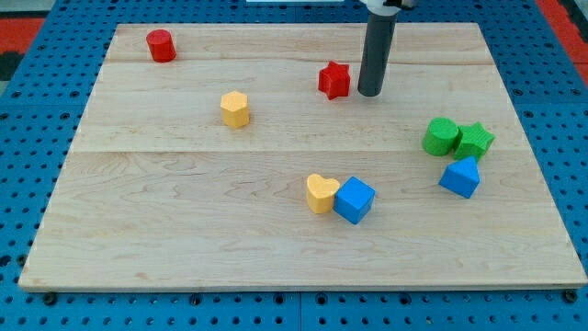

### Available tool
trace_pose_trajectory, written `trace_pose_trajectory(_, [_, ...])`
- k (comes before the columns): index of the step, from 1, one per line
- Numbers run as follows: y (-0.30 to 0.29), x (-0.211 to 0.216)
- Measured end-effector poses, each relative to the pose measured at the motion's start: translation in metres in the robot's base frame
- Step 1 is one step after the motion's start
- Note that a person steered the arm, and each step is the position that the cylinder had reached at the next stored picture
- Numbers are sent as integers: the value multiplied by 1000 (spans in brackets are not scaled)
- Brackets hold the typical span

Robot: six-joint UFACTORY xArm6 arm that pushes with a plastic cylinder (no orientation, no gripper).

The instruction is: Push the red star to the top center

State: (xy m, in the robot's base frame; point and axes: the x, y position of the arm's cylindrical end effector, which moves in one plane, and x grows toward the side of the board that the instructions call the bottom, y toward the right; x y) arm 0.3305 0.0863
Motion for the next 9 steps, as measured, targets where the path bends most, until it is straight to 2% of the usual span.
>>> trace_pose_trajectory(1, [-90,-5])
trace_pose_trajectory(2, [-85,15])
trace_pose_trajectory(3, [-143,1])
trace_pose_trajectory(4, [-138,-33])
trace_pose_trajectory(5, [-138,-32])
trace_pose_trajectory(6, [-135,-2])
trace_pose_trajectory(7, [-106,-7])
trace_pose_trajectory(9, [-111,-36])
